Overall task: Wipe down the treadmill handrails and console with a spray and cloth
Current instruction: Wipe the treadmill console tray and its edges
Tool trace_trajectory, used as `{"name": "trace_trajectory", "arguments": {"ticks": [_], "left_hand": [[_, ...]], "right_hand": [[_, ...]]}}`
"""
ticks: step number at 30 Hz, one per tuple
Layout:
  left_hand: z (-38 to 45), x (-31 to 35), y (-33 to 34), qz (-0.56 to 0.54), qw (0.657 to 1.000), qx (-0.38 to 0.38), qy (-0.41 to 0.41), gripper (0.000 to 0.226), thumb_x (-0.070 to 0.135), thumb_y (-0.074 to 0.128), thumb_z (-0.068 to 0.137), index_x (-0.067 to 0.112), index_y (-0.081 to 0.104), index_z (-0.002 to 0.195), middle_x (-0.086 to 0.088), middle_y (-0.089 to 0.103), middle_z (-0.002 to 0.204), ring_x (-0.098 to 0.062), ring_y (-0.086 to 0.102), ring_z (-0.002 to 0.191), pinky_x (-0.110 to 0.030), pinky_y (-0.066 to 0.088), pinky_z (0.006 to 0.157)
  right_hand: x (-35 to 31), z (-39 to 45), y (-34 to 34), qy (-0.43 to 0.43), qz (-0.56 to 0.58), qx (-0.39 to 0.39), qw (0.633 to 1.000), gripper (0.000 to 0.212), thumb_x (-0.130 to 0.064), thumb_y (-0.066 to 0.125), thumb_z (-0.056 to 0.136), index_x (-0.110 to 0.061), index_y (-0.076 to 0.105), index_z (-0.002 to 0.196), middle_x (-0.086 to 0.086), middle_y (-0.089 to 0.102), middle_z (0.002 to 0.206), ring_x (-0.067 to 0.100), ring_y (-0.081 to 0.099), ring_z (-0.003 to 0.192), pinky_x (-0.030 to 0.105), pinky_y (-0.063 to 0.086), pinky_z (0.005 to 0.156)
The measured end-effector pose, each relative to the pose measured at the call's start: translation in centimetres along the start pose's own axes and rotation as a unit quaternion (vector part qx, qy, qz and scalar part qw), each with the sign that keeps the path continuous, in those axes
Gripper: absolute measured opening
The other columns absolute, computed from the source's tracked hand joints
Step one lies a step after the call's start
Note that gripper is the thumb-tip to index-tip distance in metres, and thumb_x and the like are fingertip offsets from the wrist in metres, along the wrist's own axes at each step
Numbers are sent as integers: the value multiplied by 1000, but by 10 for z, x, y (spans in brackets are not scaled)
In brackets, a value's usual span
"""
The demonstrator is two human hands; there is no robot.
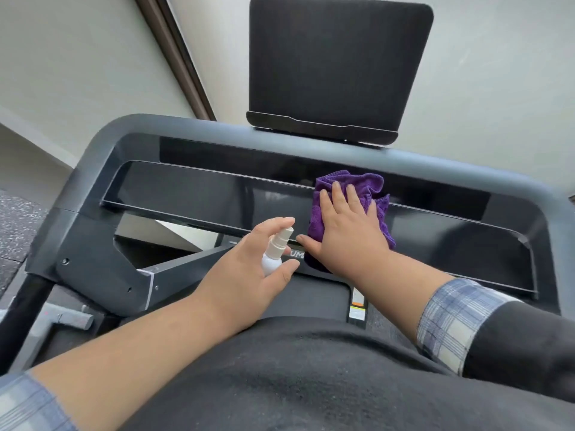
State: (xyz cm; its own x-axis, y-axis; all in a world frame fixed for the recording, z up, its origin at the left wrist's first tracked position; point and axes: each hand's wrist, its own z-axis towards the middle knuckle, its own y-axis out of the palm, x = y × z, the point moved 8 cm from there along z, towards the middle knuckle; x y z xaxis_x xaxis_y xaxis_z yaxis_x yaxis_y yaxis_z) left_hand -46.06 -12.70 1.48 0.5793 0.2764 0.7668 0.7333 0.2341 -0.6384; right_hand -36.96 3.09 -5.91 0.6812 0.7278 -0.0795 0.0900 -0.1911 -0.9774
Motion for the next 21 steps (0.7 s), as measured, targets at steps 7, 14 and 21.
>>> {"name": "trace_trajectory", "arguments": {"ticks": [7,14,21], "left_hand": [[-13,-55,-66,-13,1000,17,-6,62,36,66,91,70,29,128,40,51,115,9,58,102,-4,40,82],[-35,-111,-124,-19,999,25,-16,58,47,61,89,70,27,130,30,57,107,0,59,106,-17,43,86],[-58,-154,-160,-46,996,59,-46,56,45,61,89,73,28,126,32,54,110,4,56,105,-4,39,82]], "right_hand": [[-69,33,1,19,-6,-5,1000,109,-88,14,76,-18,6,160,9,0,168,33,-1,154,64,12,119],[-134,60,1,42,-12,8,999,110,-89,15,76,-17,9,159,11,5,168,35,5,153,65,14,117],[-186,84,0,26,-28,5,999,111,-90,16,76,-17,9,159,11,5,168,36,5,153,66,15,117]]}}
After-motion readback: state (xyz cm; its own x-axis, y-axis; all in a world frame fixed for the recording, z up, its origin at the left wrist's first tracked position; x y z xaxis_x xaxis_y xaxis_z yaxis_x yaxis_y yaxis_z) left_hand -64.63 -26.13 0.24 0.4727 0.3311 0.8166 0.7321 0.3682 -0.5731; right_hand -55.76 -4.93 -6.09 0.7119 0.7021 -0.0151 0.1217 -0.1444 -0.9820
